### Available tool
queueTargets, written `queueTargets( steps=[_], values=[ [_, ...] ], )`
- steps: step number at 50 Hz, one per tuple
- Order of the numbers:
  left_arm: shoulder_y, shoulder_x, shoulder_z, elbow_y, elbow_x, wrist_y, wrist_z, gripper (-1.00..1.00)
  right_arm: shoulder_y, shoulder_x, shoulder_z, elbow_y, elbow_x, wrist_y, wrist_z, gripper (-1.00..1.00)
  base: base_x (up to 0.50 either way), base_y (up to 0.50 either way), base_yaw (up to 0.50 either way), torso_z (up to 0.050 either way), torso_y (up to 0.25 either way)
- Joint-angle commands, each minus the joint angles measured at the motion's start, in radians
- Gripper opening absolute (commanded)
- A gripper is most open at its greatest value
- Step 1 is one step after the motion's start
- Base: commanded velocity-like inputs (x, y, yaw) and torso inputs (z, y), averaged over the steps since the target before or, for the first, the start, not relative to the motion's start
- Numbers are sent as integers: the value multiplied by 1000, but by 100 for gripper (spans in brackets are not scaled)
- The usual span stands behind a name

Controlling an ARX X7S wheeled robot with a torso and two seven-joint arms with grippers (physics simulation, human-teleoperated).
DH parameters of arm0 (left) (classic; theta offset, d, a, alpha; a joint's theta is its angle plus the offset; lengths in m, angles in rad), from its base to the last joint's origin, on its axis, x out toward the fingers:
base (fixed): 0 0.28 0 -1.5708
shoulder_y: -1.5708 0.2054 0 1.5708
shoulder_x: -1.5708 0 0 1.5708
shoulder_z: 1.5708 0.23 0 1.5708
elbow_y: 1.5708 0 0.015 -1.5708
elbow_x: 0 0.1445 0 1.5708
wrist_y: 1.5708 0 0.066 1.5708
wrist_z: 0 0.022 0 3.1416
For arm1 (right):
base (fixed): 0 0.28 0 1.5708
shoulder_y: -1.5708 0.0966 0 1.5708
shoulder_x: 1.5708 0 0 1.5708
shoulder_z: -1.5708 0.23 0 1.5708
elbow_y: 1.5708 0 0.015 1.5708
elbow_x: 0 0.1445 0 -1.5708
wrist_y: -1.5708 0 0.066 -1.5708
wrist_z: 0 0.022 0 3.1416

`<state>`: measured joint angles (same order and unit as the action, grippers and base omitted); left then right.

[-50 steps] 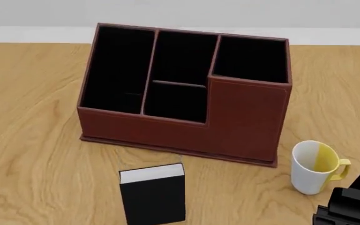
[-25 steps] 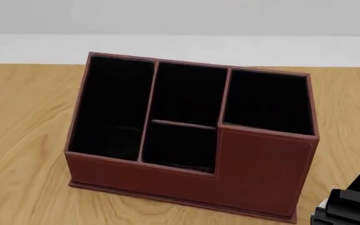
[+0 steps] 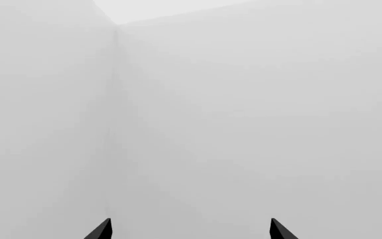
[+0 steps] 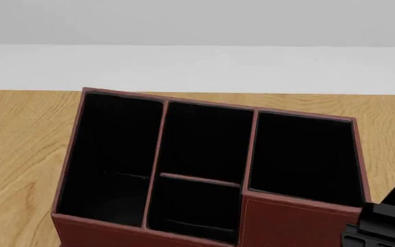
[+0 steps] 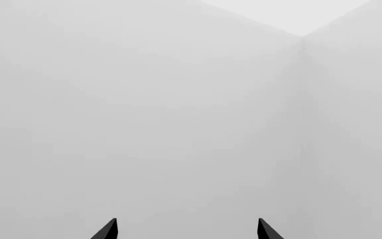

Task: Pick up the book and place it in the front compartment of the caddy.

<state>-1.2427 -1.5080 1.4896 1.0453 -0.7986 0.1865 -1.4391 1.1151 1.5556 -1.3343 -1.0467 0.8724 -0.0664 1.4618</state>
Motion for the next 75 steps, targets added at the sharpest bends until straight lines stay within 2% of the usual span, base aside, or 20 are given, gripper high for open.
queueTargets(
  steps=[1,4,7,9,10,12,16,19,27,28,31,32,33,36,44,48,52,57,66,75],
  values=[
    [-52,-3,60,1,5,6,-4,100,54,14,-69,0,-14,-16,3,100,0,0,0,0,0],
    [-64,-2,73,1,6,7,-7,100,63,14,-64,0,2,-8,-5,100,0,0,0,0,0],
    [-78,-1,82,1,3,5,-7,100,111,13,-20,0,82,2,-83,100,0,0,0,0,0],
    [-85,-2,88,0,2,5,-7,100,175,15,44,0,187,80,-152,100,0,0,0,0,0],
    [-88,-2,92,0,2,5,-6,100,243,14,112,0,317,168,-203,100,0,0,0,0,0],
    [-91,-9,100,0,6,13,-5,100,330,13,197,0,449,264,-261,100,0,0,0,0,0],
    [-97,-16,120,-2,18,27,-6,100,443,12,312,39,645,371,-423,100,0,0,0,0,0],
    [-105,-16,129,-2,20,30,-7,100,499,-39,361,138,737,442,-599,100,0,0,0,0,0],
    [-123,-23,151,-3,27,44,-4,100,623,-186,428,325,905,592,-923,100,0,0,0,0,0],
    [-124,-24,153,-3,27,45,-4,100,644,-201,426,341,903,643,-930,100,0,0,0,0,0],
    [-130,-33,157,-3,24,51,1,100,720,-281,403,442,918,841,-1100,100,0,0,0,0,0],
    [-132,-33,158,-3,24,51,2,100,722,-282,404,444,918,844,-1101,100,0,0,0,0,0],
    [-138,-32,156,0,19,43,5,100,743,-306,408,493,959,871,-1173,100,0,0,0,0,0],
    [-148,-28,162,-1,17,40,7,100,828,-382,390,565,933,1026,-1298,100,0,0,0,0,0],
    [-160,-29,182,-2,26,51,2,100,938,-554,328,731,942,1243,-1524,100,0,0,0,0,0],
    [-177,-26,188,-1,21,47,3,100,953,-720,247,814,861,1330,-1598,100,0,0,0,0,0],
    [-196,-34,197,1,15,47,8,100,980,-859,152,852,608,1346,-1768,100,0,0,0,0,0],
    [-206,-41,223,2,30,57,0,100,1019,-1003,28,915,418,1323,-1991,100,0,0,0,0,0],
    [-257,-42,270,2,29,57,5,100,1056,-1019,-65,865,344,1305,-2197,100,0,0,0,0,0],
    [-273,-36,337,1,66,71,-22,100,1051,-985,-134,762,329,1322,-2271,100,0,0,0,0,0]
  ],
)
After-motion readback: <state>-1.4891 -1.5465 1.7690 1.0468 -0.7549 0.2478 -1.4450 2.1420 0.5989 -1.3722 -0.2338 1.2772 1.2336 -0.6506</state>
